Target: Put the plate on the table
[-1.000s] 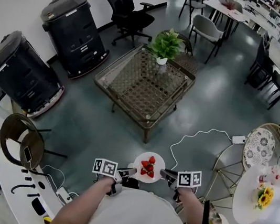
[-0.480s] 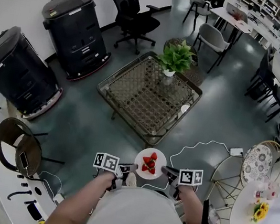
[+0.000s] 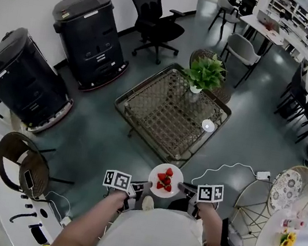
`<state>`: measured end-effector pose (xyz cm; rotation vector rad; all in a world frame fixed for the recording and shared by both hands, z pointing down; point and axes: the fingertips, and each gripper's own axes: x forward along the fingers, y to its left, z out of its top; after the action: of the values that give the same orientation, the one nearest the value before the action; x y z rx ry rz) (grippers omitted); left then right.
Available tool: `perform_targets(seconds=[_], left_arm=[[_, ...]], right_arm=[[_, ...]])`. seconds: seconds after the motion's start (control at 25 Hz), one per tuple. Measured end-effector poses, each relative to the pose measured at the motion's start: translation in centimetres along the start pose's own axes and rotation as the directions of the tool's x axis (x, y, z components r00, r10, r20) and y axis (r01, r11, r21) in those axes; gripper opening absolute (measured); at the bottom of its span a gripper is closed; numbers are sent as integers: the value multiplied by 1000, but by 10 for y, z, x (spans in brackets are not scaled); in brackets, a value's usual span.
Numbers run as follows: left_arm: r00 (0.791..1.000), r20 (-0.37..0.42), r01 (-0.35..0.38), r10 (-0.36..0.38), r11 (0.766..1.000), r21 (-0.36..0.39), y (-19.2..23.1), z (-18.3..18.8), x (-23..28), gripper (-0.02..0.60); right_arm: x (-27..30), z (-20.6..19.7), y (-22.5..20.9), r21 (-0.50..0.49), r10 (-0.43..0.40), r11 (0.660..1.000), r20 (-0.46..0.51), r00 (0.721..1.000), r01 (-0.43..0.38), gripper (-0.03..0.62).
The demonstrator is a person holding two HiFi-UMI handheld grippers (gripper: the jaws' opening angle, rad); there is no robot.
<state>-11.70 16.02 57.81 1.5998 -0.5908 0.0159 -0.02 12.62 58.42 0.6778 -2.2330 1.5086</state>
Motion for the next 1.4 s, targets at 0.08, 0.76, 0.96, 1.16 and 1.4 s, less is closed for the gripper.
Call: perform_targets(seconds=[0.08, 0.76, 0.96, 1.16, 1.4], left_arm=[[1000, 7, -4, 4, 1000, -5, 4, 7, -4, 11], [998, 30, -47, 48, 999, -27, 14, 66, 17, 12], [998, 29, -56, 57, 998, -37, 15, 92, 33, 12], [997, 24, -69, 70, 997, -37, 15, 120, 58, 11], [995, 33, -93, 95, 994, -57, 14, 153, 85, 12]], right_arm=[[7, 5, 2, -4, 2, 1000, -5, 1000, -2, 32], [29, 61, -23, -3, 41, 999, -13, 999, -41, 32], [34, 87, -39, 8, 49, 999, -23, 999, -49, 32], [34, 117, -63, 25, 54, 998, -31, 998, -54, 32], [36, 155, -87, 27, 61, 998, -63, 996, -59, 32]])
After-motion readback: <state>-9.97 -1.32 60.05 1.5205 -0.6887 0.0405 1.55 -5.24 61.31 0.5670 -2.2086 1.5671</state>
